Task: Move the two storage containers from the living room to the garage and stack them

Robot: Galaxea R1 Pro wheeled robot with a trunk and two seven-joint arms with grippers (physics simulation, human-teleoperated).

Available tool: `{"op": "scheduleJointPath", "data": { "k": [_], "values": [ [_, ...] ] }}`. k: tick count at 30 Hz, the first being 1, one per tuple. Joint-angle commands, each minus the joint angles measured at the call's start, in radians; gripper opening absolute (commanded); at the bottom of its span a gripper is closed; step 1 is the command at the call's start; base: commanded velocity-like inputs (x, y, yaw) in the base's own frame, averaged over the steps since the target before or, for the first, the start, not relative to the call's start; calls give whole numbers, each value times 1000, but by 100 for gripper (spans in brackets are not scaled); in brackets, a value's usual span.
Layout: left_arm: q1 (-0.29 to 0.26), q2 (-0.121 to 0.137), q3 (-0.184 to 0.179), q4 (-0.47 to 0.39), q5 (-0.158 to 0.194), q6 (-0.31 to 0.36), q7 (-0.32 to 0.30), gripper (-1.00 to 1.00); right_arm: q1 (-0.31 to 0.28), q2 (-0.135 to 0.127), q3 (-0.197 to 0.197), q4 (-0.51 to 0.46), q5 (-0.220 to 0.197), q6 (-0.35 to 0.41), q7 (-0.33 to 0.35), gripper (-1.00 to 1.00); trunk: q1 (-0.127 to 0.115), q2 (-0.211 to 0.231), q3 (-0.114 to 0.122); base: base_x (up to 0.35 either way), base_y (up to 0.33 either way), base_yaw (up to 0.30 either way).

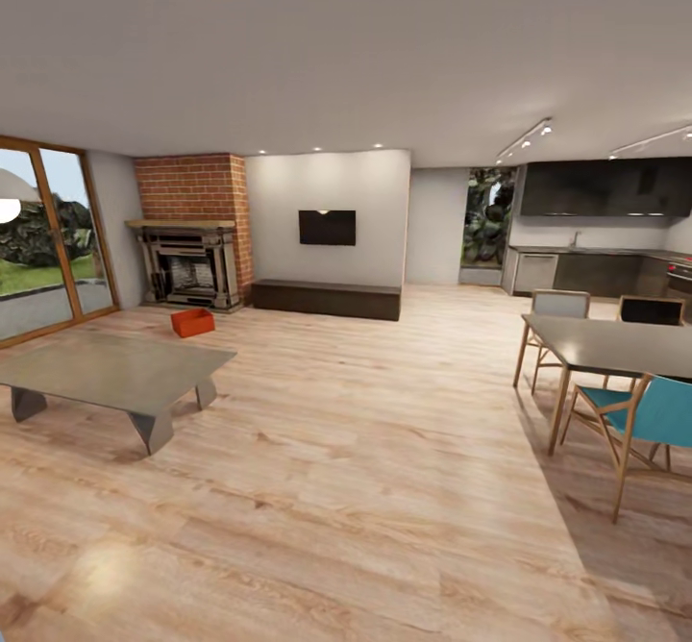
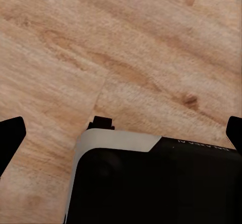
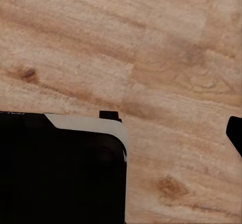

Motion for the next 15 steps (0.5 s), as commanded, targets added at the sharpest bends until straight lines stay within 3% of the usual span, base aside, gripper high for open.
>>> {"op": "scheduleJointPath", "data": {
  "k": [1,15],
  "values": [
    [-1,0,-9,1,9,-3,0,100,-2,0,8,3,0,-4,-5,100,1,-1,-2,323,0,0],
    [-1,0,-9,1,9,-3,0,100,-1,-1,6,3,-2,-5,-5,100,1,-1,-2,323,0,0]
  ]
}}
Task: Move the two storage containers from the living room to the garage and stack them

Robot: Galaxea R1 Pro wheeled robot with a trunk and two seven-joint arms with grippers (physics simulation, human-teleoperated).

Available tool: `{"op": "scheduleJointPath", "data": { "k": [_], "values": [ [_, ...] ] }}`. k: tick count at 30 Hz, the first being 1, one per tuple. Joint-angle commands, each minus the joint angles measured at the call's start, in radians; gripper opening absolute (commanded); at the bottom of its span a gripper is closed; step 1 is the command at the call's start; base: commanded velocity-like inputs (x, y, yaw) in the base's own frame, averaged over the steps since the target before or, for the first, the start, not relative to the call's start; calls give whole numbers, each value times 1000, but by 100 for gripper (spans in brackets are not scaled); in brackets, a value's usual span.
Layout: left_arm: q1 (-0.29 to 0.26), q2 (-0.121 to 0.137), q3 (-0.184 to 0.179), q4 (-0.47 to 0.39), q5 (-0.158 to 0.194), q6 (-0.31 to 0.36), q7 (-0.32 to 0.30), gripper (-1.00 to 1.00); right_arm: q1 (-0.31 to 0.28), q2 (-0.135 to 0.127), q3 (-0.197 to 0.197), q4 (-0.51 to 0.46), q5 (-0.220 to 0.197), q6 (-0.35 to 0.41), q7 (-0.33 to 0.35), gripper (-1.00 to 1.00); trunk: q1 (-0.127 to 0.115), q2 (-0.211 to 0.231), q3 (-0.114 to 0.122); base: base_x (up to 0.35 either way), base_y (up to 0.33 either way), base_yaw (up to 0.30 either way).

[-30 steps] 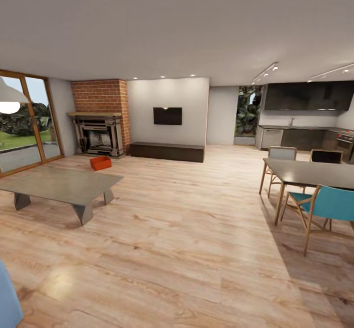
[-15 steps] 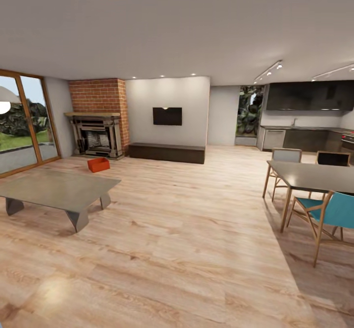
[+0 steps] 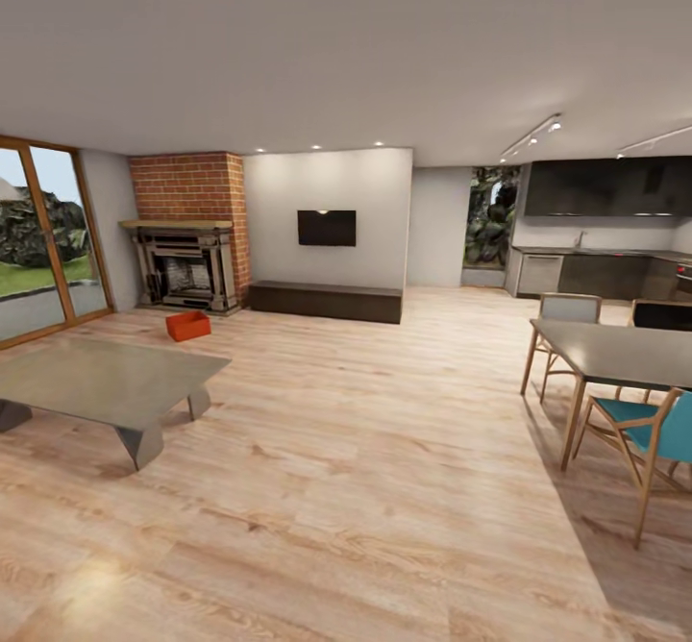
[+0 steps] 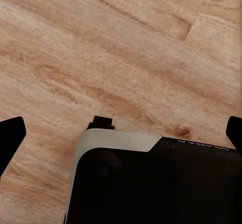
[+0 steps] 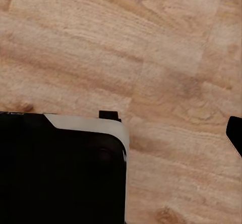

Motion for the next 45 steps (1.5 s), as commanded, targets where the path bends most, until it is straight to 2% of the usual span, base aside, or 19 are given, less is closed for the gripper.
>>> {"op": "scheduleJointPath", "data": {
  "k": [1,45],
  "values": [
    [-1,0,-9,1,9,-3,0,100,-1,0,8,3,0,-4,-5,100,1,-1,-2,323,0,0],
    [-1,-2,-9,1,9,-3,0,100,-2,0,8,3,0,-4,-5,100,1,-1,-2,323,0,0]
  ]
}}
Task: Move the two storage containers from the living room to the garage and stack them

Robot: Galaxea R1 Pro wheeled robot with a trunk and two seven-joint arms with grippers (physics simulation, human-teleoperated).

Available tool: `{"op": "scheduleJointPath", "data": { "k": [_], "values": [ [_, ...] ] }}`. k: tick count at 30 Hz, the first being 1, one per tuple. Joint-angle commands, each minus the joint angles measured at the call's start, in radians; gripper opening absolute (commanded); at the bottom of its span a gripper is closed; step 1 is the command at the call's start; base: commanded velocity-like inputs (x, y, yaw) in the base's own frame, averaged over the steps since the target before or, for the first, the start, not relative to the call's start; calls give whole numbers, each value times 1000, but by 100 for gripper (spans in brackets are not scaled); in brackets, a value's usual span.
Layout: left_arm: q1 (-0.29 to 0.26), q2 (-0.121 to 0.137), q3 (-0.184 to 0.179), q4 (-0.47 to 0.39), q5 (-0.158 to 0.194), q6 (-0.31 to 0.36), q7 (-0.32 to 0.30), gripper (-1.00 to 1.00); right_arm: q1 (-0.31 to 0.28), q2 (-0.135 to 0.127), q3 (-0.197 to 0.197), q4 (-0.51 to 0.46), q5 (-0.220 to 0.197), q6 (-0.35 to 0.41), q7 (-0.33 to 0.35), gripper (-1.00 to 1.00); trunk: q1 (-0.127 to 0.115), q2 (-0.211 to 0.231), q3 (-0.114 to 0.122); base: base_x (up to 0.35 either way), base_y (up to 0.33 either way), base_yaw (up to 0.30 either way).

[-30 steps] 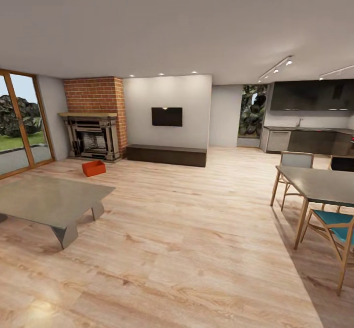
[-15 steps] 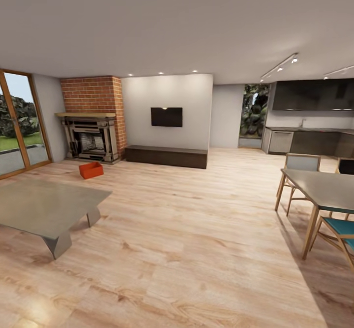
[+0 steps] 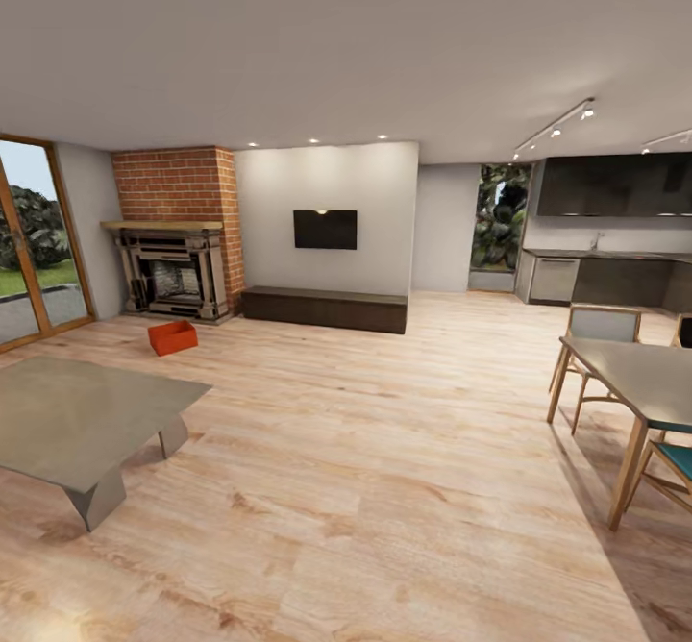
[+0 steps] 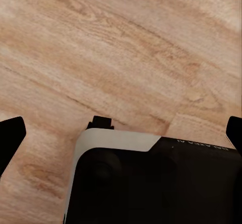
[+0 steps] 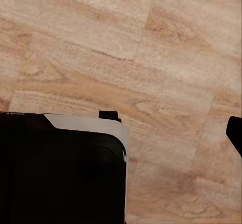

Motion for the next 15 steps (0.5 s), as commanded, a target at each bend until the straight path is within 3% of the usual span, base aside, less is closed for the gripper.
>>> {"op": "scheduleJointPath", "data": {
  "k": [1,15],
  "values": [
    [-1,0,-9,1,9,-3,0,100,-2,0,8,3,0,-5,-5,100,1,-1,-2,323,0,0],
    [-1,0,-9,1,9,-3,0,100,-2,0,8,3,0,-4,-5,100,1,-1,-2,323,0,0]
  ]
}}
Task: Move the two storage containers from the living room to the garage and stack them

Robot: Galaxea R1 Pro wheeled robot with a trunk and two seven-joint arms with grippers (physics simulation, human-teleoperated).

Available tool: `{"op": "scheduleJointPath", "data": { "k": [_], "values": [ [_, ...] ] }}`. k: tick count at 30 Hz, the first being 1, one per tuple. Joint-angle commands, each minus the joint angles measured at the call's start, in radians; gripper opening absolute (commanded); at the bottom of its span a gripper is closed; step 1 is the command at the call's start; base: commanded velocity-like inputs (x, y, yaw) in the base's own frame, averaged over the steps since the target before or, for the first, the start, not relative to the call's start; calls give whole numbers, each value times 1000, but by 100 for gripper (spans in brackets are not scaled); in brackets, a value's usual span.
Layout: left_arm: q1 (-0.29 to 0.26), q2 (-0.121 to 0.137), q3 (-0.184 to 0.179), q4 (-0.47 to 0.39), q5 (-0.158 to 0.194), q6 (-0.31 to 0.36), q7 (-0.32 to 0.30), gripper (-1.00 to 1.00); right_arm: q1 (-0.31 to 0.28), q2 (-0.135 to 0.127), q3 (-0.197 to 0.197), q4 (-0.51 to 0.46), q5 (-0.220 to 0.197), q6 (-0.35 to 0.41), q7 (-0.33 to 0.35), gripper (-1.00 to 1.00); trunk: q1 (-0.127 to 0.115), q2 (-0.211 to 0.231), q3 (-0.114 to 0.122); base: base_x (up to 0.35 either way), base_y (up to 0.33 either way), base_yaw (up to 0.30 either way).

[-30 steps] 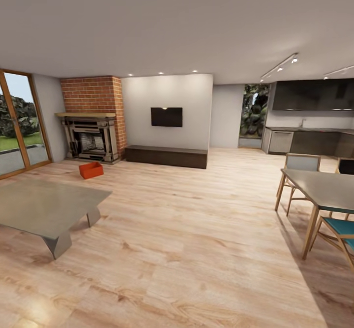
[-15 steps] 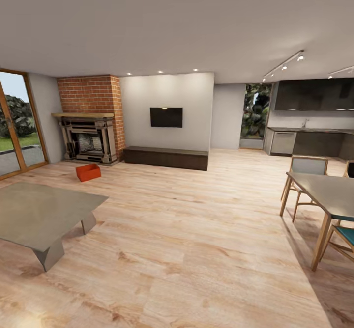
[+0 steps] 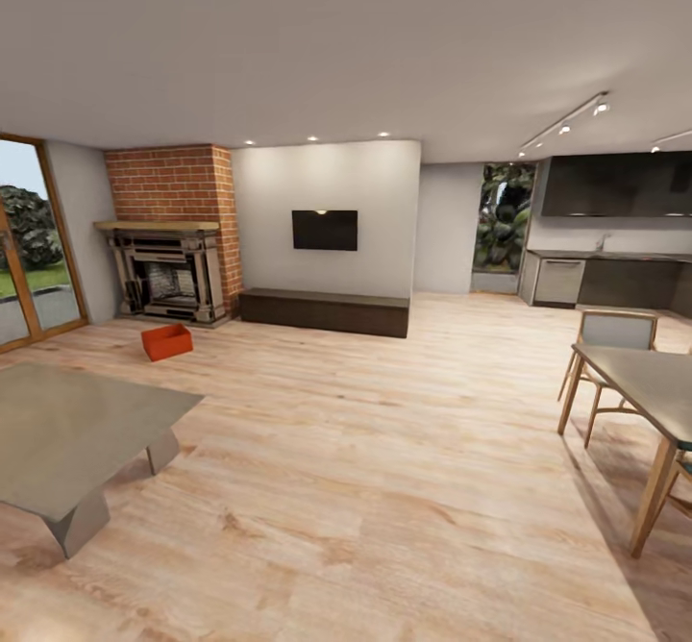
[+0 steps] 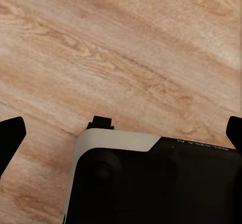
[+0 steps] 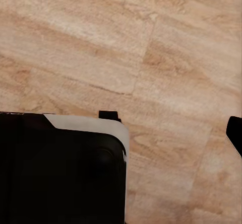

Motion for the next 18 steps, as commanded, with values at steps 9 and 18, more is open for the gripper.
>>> {"op": "scheduleJointPath", "data": {
  "k": [9,18],
  "values": [
    [-1,0,-9,1,9,-3,0,100,-1,0,8,3,0,-5,-5,100,1,-1,-2,323,0,0],
    [0,0,-9,1,9,-4,0,100,-1,0,8,3,0,-5,-5,100,1,-1,-2,323,0,0]
  ]
}}
